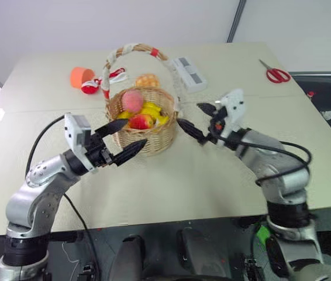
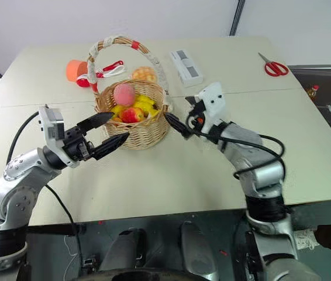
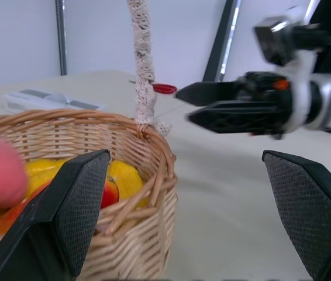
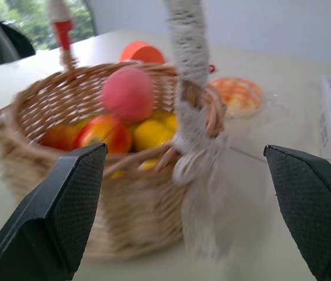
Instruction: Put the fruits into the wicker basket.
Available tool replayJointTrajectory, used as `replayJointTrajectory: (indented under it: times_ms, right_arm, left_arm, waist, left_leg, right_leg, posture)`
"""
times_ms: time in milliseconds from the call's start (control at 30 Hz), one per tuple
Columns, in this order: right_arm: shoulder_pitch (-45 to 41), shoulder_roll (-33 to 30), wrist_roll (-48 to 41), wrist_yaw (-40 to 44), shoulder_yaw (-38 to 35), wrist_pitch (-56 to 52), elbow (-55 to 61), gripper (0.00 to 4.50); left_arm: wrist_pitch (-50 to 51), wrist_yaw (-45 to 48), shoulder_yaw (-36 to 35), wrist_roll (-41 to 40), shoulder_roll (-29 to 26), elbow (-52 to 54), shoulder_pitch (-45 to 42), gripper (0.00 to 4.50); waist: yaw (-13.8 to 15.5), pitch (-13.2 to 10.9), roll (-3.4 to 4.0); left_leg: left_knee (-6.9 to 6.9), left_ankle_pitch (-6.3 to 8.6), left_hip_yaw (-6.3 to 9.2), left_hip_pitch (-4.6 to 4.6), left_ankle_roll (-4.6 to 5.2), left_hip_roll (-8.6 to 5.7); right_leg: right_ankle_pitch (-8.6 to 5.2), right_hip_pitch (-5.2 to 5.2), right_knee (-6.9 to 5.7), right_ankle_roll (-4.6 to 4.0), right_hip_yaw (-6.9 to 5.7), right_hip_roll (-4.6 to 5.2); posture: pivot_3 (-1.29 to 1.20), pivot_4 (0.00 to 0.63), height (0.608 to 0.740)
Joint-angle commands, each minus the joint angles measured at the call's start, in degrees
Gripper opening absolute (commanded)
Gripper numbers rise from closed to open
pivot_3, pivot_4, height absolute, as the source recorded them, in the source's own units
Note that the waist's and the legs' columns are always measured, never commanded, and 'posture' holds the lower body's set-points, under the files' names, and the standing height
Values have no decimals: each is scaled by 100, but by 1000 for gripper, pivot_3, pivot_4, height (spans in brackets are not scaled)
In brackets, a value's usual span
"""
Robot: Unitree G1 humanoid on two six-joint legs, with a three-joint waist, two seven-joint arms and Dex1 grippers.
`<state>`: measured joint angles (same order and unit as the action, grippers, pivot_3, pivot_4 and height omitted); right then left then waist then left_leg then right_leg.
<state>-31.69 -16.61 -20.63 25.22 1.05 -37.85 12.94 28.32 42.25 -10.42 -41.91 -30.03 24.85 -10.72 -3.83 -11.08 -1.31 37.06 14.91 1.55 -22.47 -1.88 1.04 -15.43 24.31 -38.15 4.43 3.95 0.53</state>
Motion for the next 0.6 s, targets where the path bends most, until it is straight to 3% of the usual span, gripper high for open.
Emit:
replayJointTrajectory:
  times_ms: [33, 100, 333, 433, 600]
  right_arm:
    - [-544, 421, 274, -277, 42, 711, -758, 4230]
    - [-718, 553, 388, -295, 55, 993, -1191, 3661]
    - [-762, 598, 376, -142, -1, 1224, -1420, 101]
    - [-694, 506, 396, -168, -114, 1253, -1260, 106]
    - [-209, -239, 479, -552, -1015, 1263, -505, 106]
  left_arm:
    - [-126, -1, -23, -3, 26, 58, -33, 4500]
    - [-142, -46, -9, 26, 55, 93, -17, 4500]
    - [-164, -178, 4, 39, 86, 335, 237, 4500]
    - [-163, -208, 38, 60, 78, 404, 329, 4500]
    - [-172, -216, 151, 85, 112, 361, 232, 4500]
  waist:
    - [-6, 0, 0]
    - [-5, 0, 0]
    - [50, 0, 0]
    - [50, 0, 0]
    - [164, -1, 0]
  left_leg:
    - [1, 0, 0, -2, 0, 0]
    - [2, 0, 3, -5, -1, -3]
    - [3, 0, 12, -12, -1, -8]
    - [3, 0, 12, -10, -1, -8]
    - [3, 0, 13, -18, -1, -9]
  right_leg:
    - [0, 1, 1, 0, 0, 3]
    - [1, 1, 3, 1, 1, 13]
    - [1, 1, 7, 4, 0, 34]
    - [1, 1, 6, 4, 0, 31]
    - [1, 2, 8, 3, -3, 31]
  posture:
    - [0, 150, 740]
    - [0, 150, 740]
    - [0, 150, 740]
    - [0, 150, 740]
    - [0, 150, 740]
